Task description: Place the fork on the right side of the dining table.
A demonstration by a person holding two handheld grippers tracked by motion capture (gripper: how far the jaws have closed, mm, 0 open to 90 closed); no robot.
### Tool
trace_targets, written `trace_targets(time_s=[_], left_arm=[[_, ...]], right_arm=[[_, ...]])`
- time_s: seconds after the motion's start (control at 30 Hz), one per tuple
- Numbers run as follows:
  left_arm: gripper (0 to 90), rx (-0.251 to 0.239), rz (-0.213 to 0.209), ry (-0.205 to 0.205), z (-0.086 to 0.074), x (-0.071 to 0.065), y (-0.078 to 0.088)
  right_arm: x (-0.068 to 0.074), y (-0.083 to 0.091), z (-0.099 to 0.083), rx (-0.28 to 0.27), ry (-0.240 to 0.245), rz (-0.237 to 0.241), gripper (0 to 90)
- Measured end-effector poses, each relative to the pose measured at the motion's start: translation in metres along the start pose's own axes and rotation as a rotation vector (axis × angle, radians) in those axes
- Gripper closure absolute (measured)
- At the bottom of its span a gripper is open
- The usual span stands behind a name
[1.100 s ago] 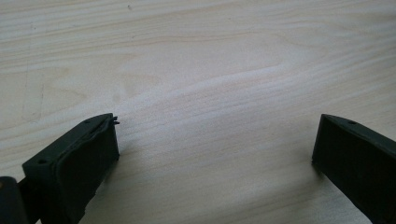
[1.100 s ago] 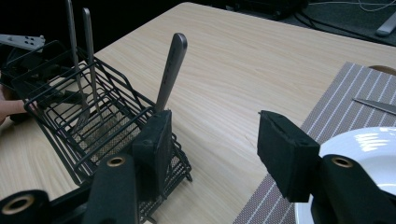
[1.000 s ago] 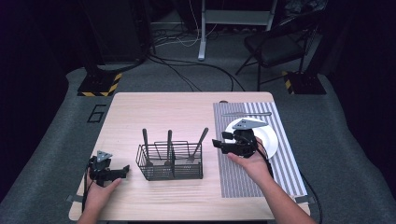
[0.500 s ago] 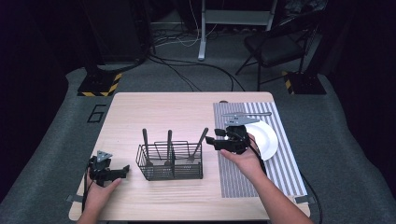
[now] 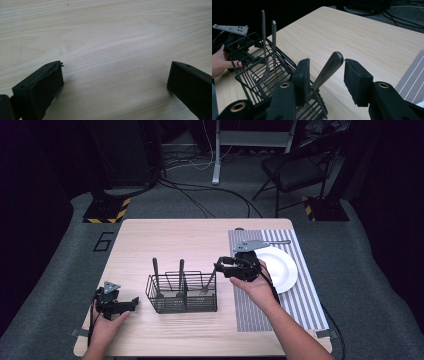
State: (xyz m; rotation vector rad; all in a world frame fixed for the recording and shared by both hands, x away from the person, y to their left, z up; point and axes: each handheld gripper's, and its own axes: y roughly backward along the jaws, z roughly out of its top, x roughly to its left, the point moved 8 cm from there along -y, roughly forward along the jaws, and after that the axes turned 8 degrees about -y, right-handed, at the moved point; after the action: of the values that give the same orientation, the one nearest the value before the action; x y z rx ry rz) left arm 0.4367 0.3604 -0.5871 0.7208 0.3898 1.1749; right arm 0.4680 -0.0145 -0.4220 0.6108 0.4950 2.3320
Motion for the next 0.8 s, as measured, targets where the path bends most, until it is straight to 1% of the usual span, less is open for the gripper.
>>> trace_targets(time_s=[0.17,0.3,0.47,0.57,0.7,0.73,0.8], left_arm=[[0.2,0.0,-0.001,0.0,0.0,0.0,0.0],[0.2,0.0,-0.001,0.0,0.0,0.0,0.0],[0.2,0.0,-0.001,-0.001,0.0,0.0,0.0],[0.2,0.0,-0.001,0.0,0.0,0.0,0.0],[0.2,0.0,-0.001,-0.001,0.0,0.0,0.0],[0.1,0.0,-0.001,-0.001,0.0,0.0,0.0],[0.1,0.0,-0.001,0.0,0.0,0.0,0.0]], right_arm=[[0.002,-0.002,0.003,-0.002,0.004,0.007,57.6],[0.004,-0.003,0.006,-0.003,0.01,0.01,62.1],[0.006,-0.002,0.008,-0.004,0.018,0.004,65.9],[0.006,-0.001,0.009,-0.003,0.02,0.011,67.5],[0.009,0.001,0.011,-0.003,0.026,0.016,73.9],[0.009,0.002,0.011,-0.004,0.036,0.019,75.4],[0.011,0.003,0.012,-0.005,0.045,0.019,76.3]])
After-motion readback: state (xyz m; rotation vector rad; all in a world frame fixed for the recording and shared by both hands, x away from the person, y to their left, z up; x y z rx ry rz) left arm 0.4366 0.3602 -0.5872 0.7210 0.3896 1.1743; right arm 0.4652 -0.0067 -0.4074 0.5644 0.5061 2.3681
